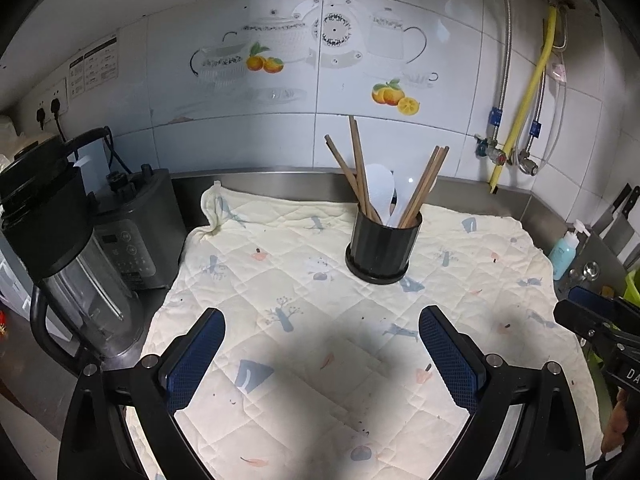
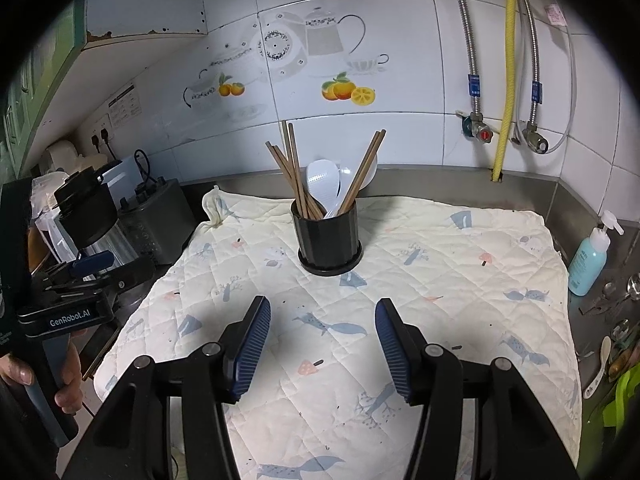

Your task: Organize utensils

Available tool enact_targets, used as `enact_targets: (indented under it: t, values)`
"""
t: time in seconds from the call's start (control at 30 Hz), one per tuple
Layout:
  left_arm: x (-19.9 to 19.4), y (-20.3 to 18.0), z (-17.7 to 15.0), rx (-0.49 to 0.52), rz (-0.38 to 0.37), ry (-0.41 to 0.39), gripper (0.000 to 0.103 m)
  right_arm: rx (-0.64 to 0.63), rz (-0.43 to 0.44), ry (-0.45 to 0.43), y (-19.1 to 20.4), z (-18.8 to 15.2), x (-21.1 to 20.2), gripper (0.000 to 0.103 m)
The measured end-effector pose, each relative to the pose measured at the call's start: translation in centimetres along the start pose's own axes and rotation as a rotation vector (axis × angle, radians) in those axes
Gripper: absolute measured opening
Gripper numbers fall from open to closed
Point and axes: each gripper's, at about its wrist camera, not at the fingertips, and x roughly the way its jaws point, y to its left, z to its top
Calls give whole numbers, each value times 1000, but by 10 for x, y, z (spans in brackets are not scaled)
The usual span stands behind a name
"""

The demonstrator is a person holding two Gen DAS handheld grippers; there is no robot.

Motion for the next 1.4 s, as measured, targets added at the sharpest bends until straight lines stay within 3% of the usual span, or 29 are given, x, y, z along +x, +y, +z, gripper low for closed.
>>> enact_targets:
  t: [1.4]
  values:
    - [7, 1, -14, 0, 21, 52, 103, 30, 28, 19, -1, -4, 4, 60]
